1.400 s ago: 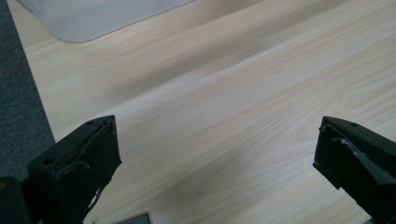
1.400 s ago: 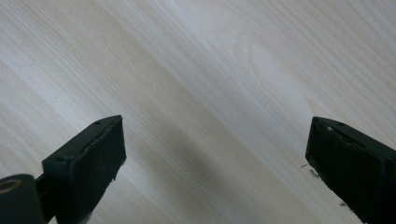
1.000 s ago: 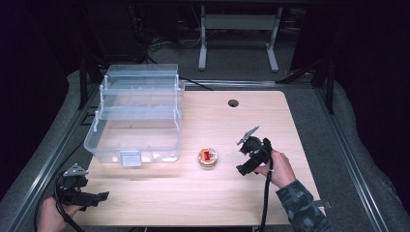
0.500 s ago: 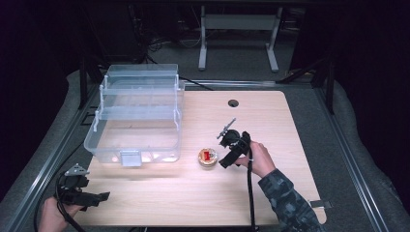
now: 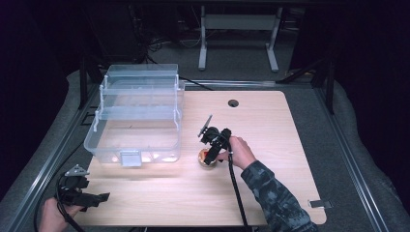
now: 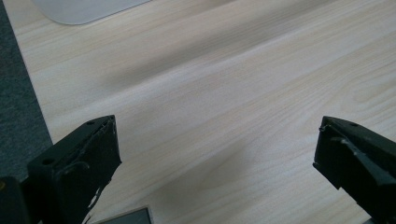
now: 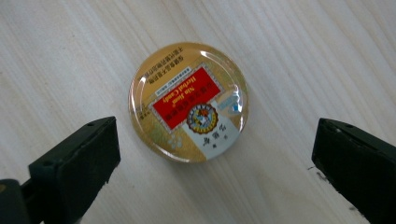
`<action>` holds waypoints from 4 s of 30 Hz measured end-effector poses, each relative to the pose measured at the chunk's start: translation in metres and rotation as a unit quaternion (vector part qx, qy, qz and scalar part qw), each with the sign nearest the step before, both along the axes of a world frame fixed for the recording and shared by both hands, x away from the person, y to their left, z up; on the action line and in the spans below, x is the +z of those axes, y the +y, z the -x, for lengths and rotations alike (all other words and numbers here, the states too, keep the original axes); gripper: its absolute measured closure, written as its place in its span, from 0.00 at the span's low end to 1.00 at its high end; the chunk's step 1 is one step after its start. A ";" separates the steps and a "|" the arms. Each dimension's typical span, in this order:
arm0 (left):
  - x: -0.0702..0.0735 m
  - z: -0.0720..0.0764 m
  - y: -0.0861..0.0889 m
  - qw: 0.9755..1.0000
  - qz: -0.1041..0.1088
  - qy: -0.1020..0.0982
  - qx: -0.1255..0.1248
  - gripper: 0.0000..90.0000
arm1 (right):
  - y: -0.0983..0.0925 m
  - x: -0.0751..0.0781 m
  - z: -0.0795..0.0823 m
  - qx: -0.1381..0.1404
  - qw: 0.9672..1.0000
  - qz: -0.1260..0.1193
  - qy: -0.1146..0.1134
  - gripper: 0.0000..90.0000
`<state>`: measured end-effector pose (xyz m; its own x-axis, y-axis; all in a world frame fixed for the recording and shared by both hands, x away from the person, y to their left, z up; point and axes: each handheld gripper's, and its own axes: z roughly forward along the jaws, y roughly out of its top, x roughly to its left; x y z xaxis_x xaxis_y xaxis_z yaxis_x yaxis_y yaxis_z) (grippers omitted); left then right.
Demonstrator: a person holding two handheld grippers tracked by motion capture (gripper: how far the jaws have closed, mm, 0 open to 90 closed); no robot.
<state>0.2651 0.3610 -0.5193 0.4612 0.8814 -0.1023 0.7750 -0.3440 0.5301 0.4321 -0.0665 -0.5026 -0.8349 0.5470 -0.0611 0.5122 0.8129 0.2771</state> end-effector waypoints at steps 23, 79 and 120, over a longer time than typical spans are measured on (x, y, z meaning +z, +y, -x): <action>-0.003 -0.004 0.001 1.000 -0.001 0.006 -0.002 0.00 | 0.032 -0.028 -0.013 0.005 0.998 0.041 0.038 0.21; 0.002 -0.007 -0.007 1.000 -0.007 0.006 -0.014 0.00 | -0.081 0.017 0.010 -0.086 0.996 0.036 -0.004 0.22; 0.003 -0.007 -0.008 1.000 -0.009 0.006 -0.009 0.00 | -0.242 -0.010 -0.002 -0.277 0.960 0.035 0.037 0.22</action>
<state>0.2716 0.3531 -0.5160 0.4762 0.8744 -0.0930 0.7749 -0.3673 0.5143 0.4341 -0.3090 -0.5129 -0.4207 0.9049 -0.0646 0.8874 0.4252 0.1782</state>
